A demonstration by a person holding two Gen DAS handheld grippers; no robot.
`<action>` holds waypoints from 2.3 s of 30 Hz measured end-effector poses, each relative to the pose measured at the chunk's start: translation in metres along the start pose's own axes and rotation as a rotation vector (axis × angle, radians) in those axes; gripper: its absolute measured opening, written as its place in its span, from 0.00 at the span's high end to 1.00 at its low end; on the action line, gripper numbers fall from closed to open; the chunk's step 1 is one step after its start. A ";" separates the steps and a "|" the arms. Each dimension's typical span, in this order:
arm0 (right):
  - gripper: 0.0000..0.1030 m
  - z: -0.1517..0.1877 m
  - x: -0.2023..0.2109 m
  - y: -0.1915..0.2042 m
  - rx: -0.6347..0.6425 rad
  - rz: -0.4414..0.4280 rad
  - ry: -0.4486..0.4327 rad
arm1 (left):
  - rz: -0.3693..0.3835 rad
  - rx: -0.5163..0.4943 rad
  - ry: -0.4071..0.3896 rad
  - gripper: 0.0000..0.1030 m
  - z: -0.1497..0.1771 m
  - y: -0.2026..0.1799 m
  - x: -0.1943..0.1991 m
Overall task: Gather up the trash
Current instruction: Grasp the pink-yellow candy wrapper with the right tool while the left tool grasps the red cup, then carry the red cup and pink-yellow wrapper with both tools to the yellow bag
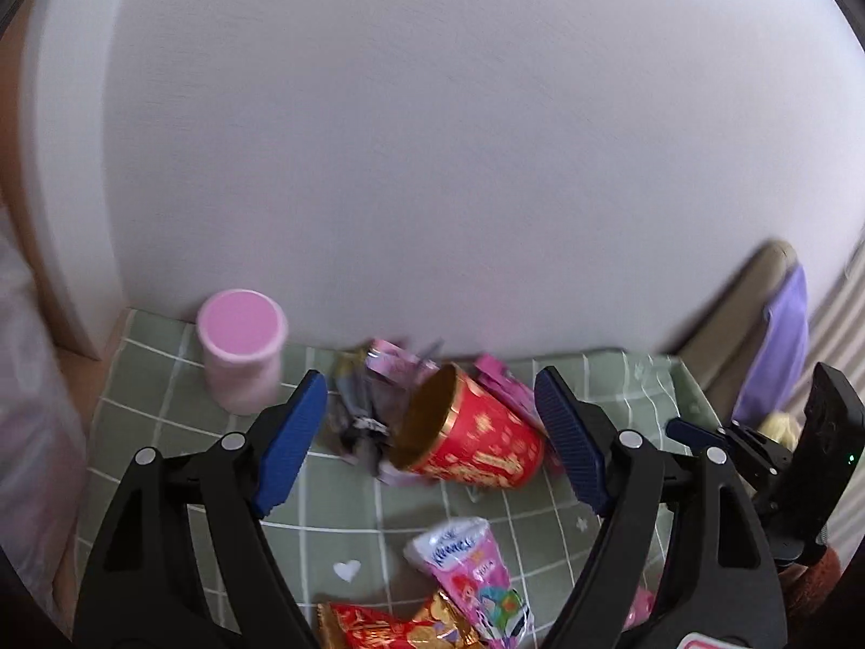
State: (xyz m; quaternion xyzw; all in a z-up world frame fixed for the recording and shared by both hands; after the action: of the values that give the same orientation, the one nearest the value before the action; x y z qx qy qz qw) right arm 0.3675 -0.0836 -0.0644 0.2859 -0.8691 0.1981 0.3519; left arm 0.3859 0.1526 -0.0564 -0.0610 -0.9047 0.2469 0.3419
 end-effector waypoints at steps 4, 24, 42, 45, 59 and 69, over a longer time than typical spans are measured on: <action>0.48 -0.012 -0.058 -0.005 0.028 -0.007 0.089 | -0.040 0.017 -0.001 0.27 0.005 0.007 0.009; 0.75 0.081 0.049 -0.020 -0.220 0.196 0.137 | -0.032 0.241 0.252 0.27 0.030 -0.011 -0.077; 0.75 0.109 0.092 -0.023 -0.282 0.193 0.047 | 0.038 -0.167 0.214 0.47 0.053 -0.082 0.004; 0.75 0.105 0.111 -0.022 -0.280 0.197 -0.003 | 0.049 -0.260 0.177 0.46 0.062 -0.104 0.023; 0.75 0.106 0.258 -0.044 -0.249 0.389 -0.221 | 0.177 -0.558 -0.031 0.46 0.101 -0.227 0.105; 0.75 0.155 0.329 -0.078 -0.415 0.530 -0.238 | 0.371 -0.580 0.085 0.46 0.125 -0.296 0.099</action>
State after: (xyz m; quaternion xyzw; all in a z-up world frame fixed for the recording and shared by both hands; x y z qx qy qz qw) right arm 0.1462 -0.3443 0.0805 -0.0058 -0.9697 0.0667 0.2351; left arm 0.2471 -0.1281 0.0652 -0.3294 -0.8956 0.0345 0.2972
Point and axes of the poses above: each gripper's, at about its wrist camera, not at the fingertips, and x roughly against the way its jaws point, y to its left, z to its underside, the point moved 1 cm from there along -x, roughly the way its jaws point, and after that the axes turned 8 degrees about x, right-handed, at the moved point
